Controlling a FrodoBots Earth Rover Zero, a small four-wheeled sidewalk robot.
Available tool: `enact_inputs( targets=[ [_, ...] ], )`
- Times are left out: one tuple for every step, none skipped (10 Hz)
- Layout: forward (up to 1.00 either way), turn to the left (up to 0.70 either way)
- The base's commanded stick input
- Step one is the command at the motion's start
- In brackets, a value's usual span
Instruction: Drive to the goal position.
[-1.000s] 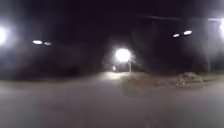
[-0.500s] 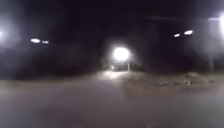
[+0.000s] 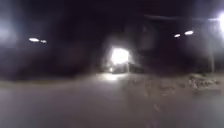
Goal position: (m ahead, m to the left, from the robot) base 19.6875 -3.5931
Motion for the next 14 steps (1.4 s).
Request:
enact_inputs(
  targets=[
    [1.00, 0.00],
    [1.00, 0.00],
    [1.00, 0.00],
    [1.00, 0.00],
    [1.00, 0.00],
    [1.00, 0.00],
    [1.00, 0.00],
    [1.00, 0.00],
    [1.00, 0.00],
    [1.00, 0.00],
    [1.00, 0.00],
    [1.00, 0.00],
    [1.00, 0.00],
    [1.00, 0.00]
  ],
)
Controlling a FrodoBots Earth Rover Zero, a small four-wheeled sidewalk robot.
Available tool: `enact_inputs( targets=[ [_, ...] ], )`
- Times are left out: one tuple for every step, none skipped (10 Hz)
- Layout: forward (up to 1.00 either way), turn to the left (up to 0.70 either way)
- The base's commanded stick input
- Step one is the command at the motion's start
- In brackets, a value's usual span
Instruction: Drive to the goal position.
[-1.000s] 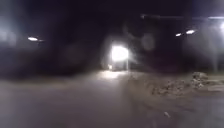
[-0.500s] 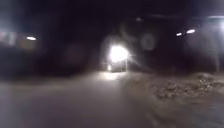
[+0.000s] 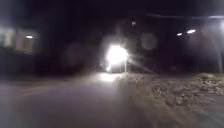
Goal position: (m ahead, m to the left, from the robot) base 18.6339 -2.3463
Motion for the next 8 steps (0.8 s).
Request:
enact_inputs(
  targets=[
    [1.00, 0.00],
    [1.00, 0.00],
    [1.00, 0.00],
    [1.00, 0.00],
    [1.00, 0.00],
    [1.00, 0.00],
    [1.00, 0.07],
    [1.00, 0.30]
  ],
)
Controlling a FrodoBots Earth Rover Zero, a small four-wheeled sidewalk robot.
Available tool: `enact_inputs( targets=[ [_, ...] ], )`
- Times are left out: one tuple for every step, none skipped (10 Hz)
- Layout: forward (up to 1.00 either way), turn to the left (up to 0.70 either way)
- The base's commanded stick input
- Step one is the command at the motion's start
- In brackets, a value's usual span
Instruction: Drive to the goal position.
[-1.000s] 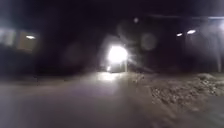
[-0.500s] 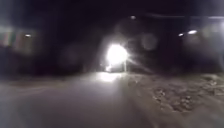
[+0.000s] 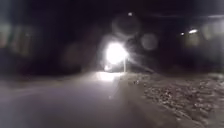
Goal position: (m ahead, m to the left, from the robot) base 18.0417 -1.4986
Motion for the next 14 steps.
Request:
enact_inputs(
  targets=[
    [1.00, 0.40],
    [1.00, 0.40],
    [1.00, 0.00],
    [1.00, 0.00],
    [1.00, 0.00],
    [1.00, 0.00],
    [1.00, 0.00],
    [1.00, 0.00],
    [1.00, 0.00],
    [1.00, 0.00],
    [1.00, 0.00],
    [1.00, 0.00],
    [1.00, 0.00],
    [1.00, 0.00]
  ],
)
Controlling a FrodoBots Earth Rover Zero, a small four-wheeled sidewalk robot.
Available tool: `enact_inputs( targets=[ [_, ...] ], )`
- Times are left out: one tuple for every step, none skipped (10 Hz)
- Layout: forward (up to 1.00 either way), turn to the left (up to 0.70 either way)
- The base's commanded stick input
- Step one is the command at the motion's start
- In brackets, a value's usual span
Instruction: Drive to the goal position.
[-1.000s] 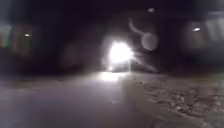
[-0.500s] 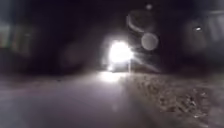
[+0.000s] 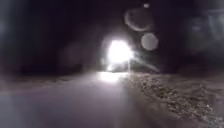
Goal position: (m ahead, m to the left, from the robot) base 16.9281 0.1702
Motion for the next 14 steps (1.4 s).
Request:
enact_inputs(
  targets=[
    [1.00, 0.00],
    [1.00, 0.00],
    [1.00, 0.00],
    [1.00, 0.00],
    [1.00, 0.00],
    [1.00, 0.00],
    [1.00, 0.00],
    [1.00, 0.00],
    [1.00, 0.00],
    [1.00, 0.00],
    [1.00, 0.00],
    [1.00, 0.00],
    [1.00, 0.00],
    [1.00, 0.00]
  ],
)
